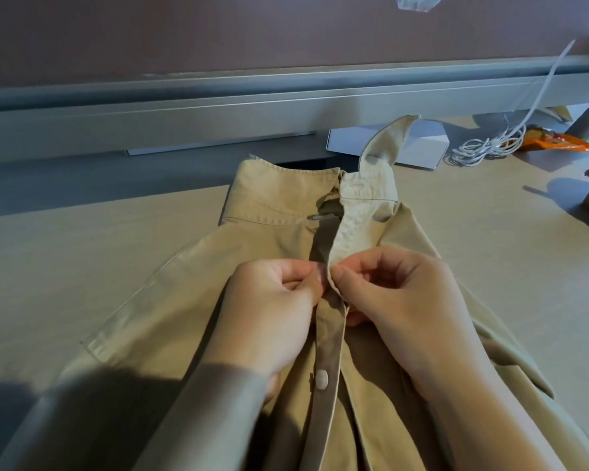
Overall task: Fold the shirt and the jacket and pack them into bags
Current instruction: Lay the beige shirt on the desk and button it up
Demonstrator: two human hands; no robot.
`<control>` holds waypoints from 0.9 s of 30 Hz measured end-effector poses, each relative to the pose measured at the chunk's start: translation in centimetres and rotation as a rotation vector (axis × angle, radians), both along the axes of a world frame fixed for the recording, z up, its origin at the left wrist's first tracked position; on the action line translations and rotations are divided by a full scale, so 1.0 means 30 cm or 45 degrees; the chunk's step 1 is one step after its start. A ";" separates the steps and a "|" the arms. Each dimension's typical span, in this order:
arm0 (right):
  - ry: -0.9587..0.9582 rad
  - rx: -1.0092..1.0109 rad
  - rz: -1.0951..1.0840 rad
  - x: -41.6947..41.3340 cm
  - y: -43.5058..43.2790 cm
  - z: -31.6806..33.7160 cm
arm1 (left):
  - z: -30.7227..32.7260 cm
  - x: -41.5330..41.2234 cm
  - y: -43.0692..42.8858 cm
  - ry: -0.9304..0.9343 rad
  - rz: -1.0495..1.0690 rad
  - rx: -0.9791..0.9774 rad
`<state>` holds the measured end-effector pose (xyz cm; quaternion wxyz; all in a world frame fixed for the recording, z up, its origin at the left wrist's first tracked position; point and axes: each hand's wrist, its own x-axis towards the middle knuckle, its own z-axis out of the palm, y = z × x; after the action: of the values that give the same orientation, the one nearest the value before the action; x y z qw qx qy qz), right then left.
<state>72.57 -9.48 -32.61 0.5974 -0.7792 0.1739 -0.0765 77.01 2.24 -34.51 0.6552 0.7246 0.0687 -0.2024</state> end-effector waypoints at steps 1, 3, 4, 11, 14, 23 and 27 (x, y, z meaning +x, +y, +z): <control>-0.011 -0.079 -0.001 0.000 0.002 0.000 | 0.001 0.000 0.002 0.022 0.001 -0.022; -0.065 -0.265 -0.005 -0.001 0.002 -0.005 | 0.019 -0.001 0.006 0.062 -0.033 -0.081; -0.107 -0.354 -0.008 -0.003 0.001 -0.009 | 0.031 -0.001 0.009 0.077 -0.059 -0.103; -0.308 -0.566 -0.049 -0.004 -0.003 -0.030 | 0.062 0.004 0.015 -0.328 -0.245 0.341; -0.178 -0.281 -0.021 0.001 0.000 -0.017 | 0.062 0.006 0.016 -0.399 -0.275 0.422; 0.222 0.671 -0.037 0.023 -0.024 -0.005 | 0.059 0.009 0.017 -0.284 -0.277 0.074; 0.109 0.589 -0.152 0.036 -0.010 -0.025 | 0.056 0.012 0.018 -0.123 -0.308 0.070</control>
<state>73.66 -9.77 -33.35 0.7464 -0.6125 0.2576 -0.0369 77.37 2.79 -32.83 0.6083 0.7542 -0.0454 -0.2429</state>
